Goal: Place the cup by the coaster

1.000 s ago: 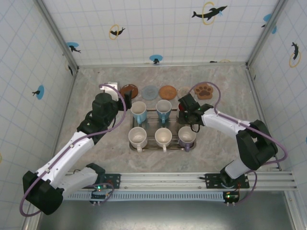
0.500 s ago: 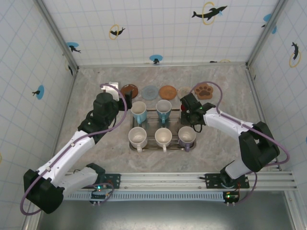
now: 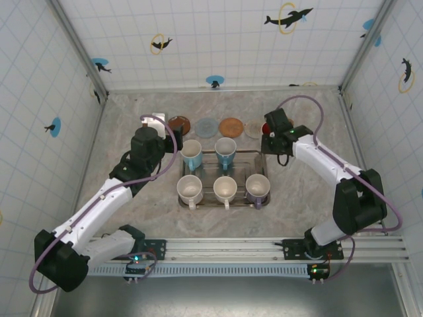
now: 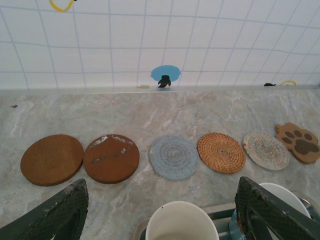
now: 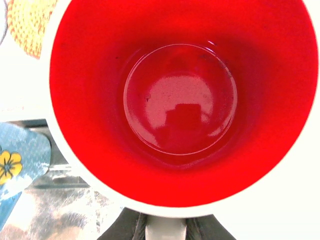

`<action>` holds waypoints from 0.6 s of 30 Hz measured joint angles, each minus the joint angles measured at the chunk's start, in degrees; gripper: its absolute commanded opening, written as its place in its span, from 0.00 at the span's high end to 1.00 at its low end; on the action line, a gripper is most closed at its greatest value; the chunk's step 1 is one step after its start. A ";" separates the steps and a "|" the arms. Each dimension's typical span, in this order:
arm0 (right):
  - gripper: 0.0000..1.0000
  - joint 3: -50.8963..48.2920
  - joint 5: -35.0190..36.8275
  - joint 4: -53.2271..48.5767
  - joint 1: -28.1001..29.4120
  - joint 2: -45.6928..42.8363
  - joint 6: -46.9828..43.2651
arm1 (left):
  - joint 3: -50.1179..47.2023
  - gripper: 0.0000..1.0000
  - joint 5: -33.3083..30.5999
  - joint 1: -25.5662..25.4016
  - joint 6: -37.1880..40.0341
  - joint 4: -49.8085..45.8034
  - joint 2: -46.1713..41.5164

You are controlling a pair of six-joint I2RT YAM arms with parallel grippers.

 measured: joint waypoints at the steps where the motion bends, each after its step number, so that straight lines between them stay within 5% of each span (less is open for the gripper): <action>1: 1.00 0.66 -0.07 -0.07 -0.85 0.02 -0.39 | 0.00 0.23 0.00 0.00 0.00 0.02 0.09; 18: 1.00 14.80 -1.97 -0.09 -11.34 15.28 -4.22 | 0.00 0.24 -0.81 0.00 0.87 0.04 1.27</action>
